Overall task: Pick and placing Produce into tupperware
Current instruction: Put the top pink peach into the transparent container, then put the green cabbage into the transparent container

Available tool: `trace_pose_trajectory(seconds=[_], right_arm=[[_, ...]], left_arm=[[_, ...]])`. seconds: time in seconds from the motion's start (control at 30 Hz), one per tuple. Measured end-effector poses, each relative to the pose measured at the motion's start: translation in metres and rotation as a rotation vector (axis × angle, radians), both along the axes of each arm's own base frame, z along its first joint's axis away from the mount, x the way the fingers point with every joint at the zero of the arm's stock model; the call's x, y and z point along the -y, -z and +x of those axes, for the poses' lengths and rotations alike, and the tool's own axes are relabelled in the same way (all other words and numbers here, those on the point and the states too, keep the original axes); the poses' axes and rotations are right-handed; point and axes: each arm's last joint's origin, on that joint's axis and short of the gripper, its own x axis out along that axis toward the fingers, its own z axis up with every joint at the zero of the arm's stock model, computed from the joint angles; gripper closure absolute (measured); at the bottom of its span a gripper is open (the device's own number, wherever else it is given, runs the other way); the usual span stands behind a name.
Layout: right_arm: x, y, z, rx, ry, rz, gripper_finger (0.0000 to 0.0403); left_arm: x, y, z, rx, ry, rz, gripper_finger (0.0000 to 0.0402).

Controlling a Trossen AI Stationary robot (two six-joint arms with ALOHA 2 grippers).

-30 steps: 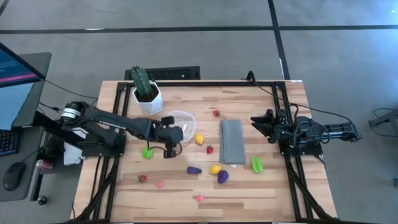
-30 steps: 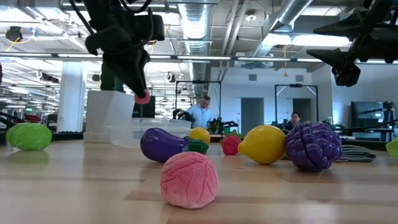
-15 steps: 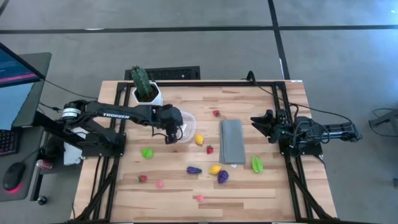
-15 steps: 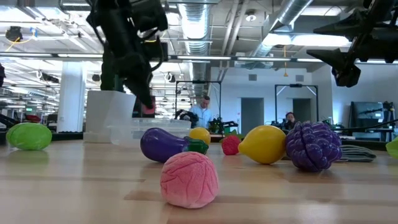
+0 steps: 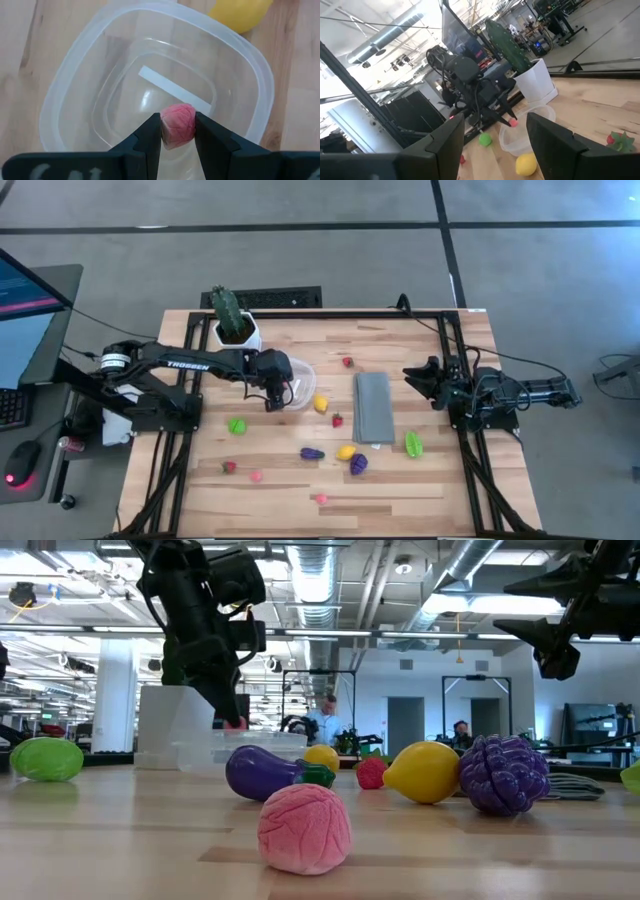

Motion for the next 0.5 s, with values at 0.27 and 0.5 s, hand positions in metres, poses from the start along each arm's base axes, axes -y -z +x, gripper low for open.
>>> trace_pose_trajectory(seconds=[0.27, 0.5], right_arm=[[0.0, 0.0, 0.0, 0.0, 0.001, 0.0, 0.0164], [0.0, 0.0, 0.0, 0.0, 0.001, 0.0, 0.0164]], left_arm=[[-0.0002, -0.0004, 0.0007, 0.01, -0.008, -0.001, 0.0254], [0.0003, -0.0006, 0.0011, 0.015, 0.0, -0.014, 0.0218]])
